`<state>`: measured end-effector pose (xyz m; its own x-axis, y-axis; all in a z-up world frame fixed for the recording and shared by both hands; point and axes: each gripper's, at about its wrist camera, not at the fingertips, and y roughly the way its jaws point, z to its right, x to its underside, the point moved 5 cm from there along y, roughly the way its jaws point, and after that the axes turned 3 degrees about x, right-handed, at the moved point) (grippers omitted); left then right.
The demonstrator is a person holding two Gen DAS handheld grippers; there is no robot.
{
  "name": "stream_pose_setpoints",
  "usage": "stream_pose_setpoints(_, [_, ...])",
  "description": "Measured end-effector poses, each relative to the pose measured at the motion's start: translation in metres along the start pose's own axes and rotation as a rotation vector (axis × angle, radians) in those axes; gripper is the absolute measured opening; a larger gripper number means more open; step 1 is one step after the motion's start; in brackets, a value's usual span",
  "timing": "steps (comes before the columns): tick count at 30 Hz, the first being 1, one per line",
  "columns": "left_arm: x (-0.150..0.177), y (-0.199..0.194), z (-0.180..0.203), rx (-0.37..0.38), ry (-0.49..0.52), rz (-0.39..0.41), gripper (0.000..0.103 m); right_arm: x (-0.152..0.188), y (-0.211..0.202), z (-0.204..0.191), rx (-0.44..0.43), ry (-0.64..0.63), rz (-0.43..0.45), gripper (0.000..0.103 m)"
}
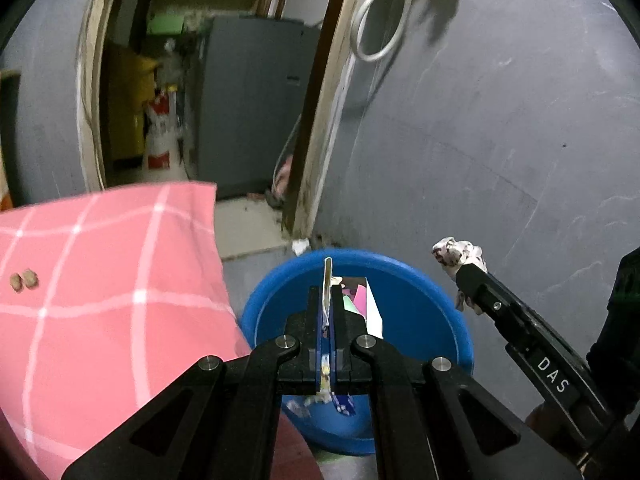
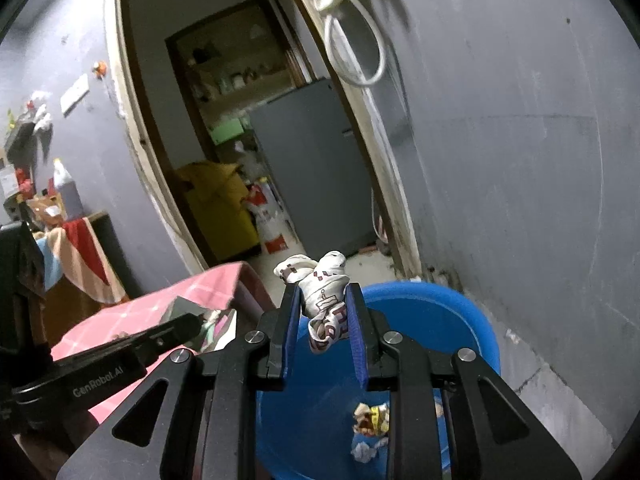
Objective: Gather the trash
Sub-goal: 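Lift both held wrappers and carry them over the blue bucket, then open both tools to drop the wrappers into the blue bucket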
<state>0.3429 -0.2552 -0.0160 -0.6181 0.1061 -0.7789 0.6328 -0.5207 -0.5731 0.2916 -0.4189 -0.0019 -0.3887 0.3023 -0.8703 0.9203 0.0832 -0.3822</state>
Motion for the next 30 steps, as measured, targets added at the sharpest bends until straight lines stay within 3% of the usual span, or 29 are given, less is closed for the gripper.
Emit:
stream_pose_setpoints(9, [0.014,0.019,-0.014,0.004,-0.053,-0.093,0.002,0.013,0.015,0.006,0.034,0.016,-0.103,0.024])
stream_pose_setpoints(11, [0.015,0.019,-0.015,0.003,-0.057,-0.098,0.005,0.014,0.015,0.007,0.035,0.017,-0.107,0.029])
stream_pose_setpoints(19, [0.017,0.019,-0.011,-0.012,-0.024,-0.086,0.024,0.014,0.015,0.008,0.042,0.014,-0.112,0.032])
stream_pose_setpoints(25, [0.015,0.014,-0.017,-0.03,-0.027,-0.05,0.041,0.012,0.015,0.012,0.056,0.029,-0.095,0.046])
stream_pose_setpoints(30, [0.011,0.002,-0.03,-0.056,-0.07,-0.01,0.05,0.007,0.01,0.014,0.06,0.041,-0.055,0.052])
